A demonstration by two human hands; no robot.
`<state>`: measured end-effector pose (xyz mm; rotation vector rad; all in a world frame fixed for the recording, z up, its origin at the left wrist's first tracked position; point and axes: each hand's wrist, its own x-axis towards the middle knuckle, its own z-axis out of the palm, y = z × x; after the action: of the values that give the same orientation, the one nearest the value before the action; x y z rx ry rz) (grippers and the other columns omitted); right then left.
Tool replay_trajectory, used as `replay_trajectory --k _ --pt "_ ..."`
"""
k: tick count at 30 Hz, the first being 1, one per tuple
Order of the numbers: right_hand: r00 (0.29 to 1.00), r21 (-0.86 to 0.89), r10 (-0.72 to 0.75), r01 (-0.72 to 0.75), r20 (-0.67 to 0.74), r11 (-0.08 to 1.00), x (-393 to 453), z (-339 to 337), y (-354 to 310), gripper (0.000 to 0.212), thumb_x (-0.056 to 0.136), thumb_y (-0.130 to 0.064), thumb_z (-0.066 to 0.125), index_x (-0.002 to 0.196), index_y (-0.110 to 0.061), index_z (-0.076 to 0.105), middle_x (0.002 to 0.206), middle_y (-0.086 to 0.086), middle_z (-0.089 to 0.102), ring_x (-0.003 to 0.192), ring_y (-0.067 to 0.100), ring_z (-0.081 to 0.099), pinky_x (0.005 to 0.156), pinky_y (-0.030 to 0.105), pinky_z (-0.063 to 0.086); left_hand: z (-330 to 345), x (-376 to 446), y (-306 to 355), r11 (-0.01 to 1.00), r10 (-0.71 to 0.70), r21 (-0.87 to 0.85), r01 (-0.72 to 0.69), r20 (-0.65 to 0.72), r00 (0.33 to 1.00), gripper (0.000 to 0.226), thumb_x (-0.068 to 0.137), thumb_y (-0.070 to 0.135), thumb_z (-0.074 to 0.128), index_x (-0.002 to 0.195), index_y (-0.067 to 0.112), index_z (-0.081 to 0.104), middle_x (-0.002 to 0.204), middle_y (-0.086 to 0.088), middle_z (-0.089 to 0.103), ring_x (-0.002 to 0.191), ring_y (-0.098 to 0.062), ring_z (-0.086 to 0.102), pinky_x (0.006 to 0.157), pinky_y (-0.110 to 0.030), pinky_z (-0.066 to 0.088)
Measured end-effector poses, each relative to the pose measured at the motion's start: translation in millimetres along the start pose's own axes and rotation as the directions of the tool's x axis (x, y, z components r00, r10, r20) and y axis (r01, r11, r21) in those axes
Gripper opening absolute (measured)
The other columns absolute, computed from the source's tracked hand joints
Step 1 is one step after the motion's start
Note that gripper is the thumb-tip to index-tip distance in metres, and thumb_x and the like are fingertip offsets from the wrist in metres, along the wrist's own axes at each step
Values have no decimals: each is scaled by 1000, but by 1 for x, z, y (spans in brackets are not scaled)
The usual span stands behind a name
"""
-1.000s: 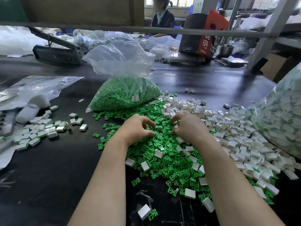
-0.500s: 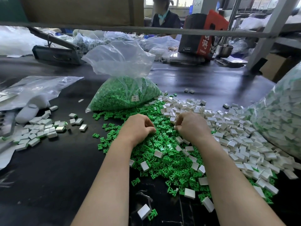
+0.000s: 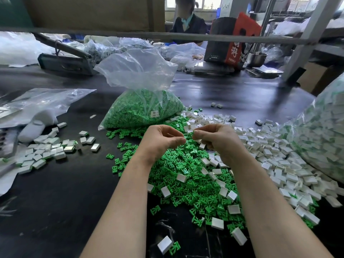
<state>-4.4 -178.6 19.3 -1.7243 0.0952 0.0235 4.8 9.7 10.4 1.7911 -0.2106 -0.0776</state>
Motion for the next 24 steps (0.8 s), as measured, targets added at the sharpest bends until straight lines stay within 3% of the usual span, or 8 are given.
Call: replay_trajectory --k 5,8,10,15,19,24 --pt "1000 73 17 -16 -17 997 3 1 2 6 86 -7 70 83 -11 66 68 0 73 55 6 56 54 23 45 3 0 0 998 -19 -61 17 -44 999 9 71 10 82 77 10 75 67 -1 73 60 -9 65 58 -17 53" --pt "997 73 29 -24 -69 997 5 0 3 7 89 -5 66 85 -11 64 73 4 71 51 5 54 56 29 46 5 1 -2 978 15 210 -6 -38 999 10 74 15 83 79 20 76 77 5 74 73 -9 67 71 -20 54" --pt "994 77 29 -21 -109 997 6 0 3 8 89 -4 64 85 -11 63 76 7 70 48 4 52 52 26 45 10 0 0 928 34 370 -42 27 999 11 74 22 84 80 27 76 81 10 72 70 -2 62 69 -20 49" --pt "975 92 12 9 -222 996 11 -2 6 12 89 0 61 84 -11 62 77 6 66 49 1 55 43 13 41 42 -2 8 881 28 454 -131 227 974 14 76 29 81 88 31 75 82 14 63 73 -3 59 64 -19 44" --pt "970 100 8 17 -241 995 13 -4 7 16 83 3 66 86 -13 63 79 6 62 60 11 53 46 18 41 58 -2 4 731 66 646 -219 253 965 22 78 38 78 98 30 74 87 12 55 85 -12 58 79 -28 49" --pt "974 111 -19 45 -227 993 12 -3 7 16 82 1 69 90 -13 67 82 9 60 58 9 52 43 15 41 61 0 3 688 103 674 -270 277 955 15 77 37 79 88 29 71 87 12 52 87 -13 56 80 -30 49"
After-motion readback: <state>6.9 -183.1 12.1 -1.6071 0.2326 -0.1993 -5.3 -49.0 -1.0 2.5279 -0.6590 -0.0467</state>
